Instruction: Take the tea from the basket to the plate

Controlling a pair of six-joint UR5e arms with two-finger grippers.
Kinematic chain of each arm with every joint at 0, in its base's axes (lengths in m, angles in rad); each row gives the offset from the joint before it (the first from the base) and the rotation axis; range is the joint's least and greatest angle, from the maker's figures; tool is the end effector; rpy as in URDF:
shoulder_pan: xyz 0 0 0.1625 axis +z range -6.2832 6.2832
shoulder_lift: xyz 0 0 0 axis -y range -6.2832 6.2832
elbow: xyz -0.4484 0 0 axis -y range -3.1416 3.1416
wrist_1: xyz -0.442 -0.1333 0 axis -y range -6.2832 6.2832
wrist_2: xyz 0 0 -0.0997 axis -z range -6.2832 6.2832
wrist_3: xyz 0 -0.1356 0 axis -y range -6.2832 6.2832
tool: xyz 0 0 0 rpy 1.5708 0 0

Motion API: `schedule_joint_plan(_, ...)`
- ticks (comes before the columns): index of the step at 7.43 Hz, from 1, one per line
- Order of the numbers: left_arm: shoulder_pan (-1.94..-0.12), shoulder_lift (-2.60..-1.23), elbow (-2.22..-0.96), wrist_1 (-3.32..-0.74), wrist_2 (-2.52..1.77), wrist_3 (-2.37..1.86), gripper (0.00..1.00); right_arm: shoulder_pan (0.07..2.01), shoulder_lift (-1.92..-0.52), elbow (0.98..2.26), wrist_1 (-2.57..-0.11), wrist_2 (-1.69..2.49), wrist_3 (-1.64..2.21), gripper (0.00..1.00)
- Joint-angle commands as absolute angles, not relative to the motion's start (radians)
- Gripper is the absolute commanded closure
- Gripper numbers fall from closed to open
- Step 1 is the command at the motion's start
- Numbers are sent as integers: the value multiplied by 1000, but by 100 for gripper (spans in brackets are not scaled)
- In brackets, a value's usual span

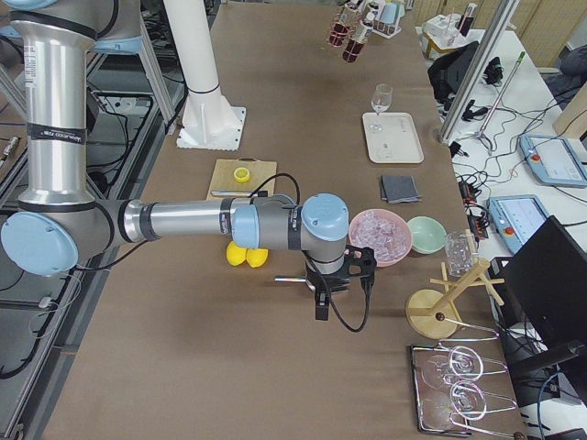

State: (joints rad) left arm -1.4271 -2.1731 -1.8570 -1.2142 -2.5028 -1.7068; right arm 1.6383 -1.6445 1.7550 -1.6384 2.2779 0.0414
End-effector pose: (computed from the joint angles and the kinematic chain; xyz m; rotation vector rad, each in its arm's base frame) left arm 0.0703 -0.6564 0.2081 -0.4576 1.0007 -1.1680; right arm 0.0795 -0.5061 0.6597 0.0503 -0.7066 0.0891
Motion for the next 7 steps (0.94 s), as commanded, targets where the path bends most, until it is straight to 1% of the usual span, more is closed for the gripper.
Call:
schedule_joint_plan(1, -1385, -2088, -2040, -1213, -2511, -1791, 100, 1638, -1646, 1755, -1640, 2283, 41, 1)
schedule_joint_plan(2, -1378, -2088, -2060, -1222, -2514, -1849, 100, 1638, -1644, 1758, -1638, 2284, 41, 1)
schedule_joint_plan(3, -1326, -2086, -2089, -1261, -2510, -1946, 100, 1638, -1644, 1756, -1640, 2289, 40, 0)
schedule_joint_plan(5, -1270, -2072, -2086, -1429, -2497, -2136, 100, 1638, -1646, 1755, -1640, 2287, 40, 1)
schedule_joint_plan(6, -1235, -2063, -2107, -1506, -2450, -2234, 100, 1638, -1646, 1753, -1640, 2287, 40, 0)
schedule_joint_plan(7, -1173, -2054, -2158, -1525, -2342, -2270, 100, 1638, -1646, 1750, -1640, 2287, 40, 1)
